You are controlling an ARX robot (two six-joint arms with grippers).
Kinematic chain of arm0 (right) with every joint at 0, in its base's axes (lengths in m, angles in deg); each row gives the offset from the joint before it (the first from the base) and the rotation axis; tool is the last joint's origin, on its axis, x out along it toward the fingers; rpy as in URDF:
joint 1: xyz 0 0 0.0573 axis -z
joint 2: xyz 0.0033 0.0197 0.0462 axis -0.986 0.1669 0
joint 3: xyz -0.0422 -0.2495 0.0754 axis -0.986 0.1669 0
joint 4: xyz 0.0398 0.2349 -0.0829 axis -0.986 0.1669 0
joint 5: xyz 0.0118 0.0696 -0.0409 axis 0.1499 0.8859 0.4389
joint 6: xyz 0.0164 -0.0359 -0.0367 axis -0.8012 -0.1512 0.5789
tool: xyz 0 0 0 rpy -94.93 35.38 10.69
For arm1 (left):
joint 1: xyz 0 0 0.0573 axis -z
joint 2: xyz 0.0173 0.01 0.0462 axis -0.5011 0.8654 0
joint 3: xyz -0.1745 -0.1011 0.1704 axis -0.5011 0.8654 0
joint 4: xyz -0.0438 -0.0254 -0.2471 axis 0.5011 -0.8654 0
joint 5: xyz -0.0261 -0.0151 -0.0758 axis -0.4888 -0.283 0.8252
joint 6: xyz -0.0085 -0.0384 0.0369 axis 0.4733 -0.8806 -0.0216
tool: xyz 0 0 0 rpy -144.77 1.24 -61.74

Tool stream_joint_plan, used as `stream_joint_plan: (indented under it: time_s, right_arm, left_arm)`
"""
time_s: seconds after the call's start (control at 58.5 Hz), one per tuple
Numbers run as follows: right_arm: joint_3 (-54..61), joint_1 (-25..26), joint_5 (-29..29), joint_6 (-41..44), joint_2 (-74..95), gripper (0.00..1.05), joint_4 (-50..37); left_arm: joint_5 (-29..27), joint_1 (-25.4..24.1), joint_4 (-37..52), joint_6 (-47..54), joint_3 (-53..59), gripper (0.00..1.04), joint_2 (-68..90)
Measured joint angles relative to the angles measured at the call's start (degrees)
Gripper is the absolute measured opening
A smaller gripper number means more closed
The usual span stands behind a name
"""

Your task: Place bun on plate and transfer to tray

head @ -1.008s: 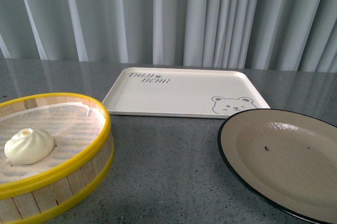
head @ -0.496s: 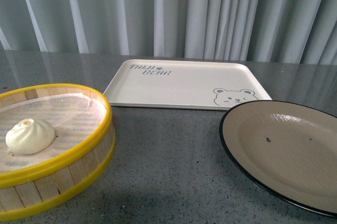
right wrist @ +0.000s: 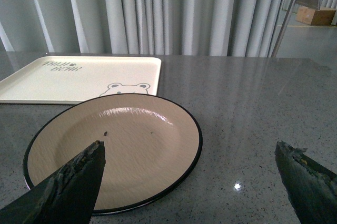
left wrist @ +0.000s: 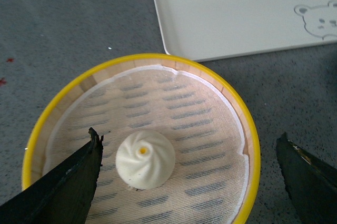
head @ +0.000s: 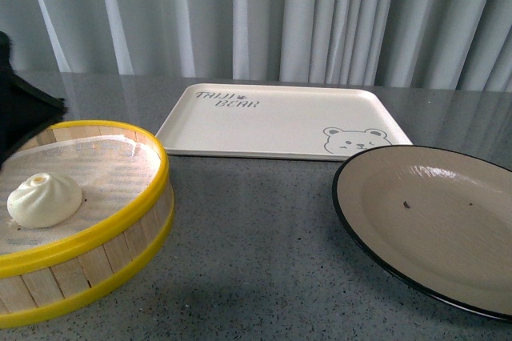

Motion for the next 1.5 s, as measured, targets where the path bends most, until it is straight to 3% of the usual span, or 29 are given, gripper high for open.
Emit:
stream_joint_plan:
  time_s: [0.547, 1.504]
  right_arm:
    - [0.0, 0.0, 0.0, 0.0, 0.0, 0.96, 0.0]
    - [0.0, 0.0, 0.0, 0.0, 0.0, 0.96, 0.0]
  left_arm:
    - [-1.8, -1.2, -6.5, 3.2, -6.8, 0.98, 12.1]
    - [-6.0, -3.9, -4.2, 0.5, -12.9, 0.98, 24.4]
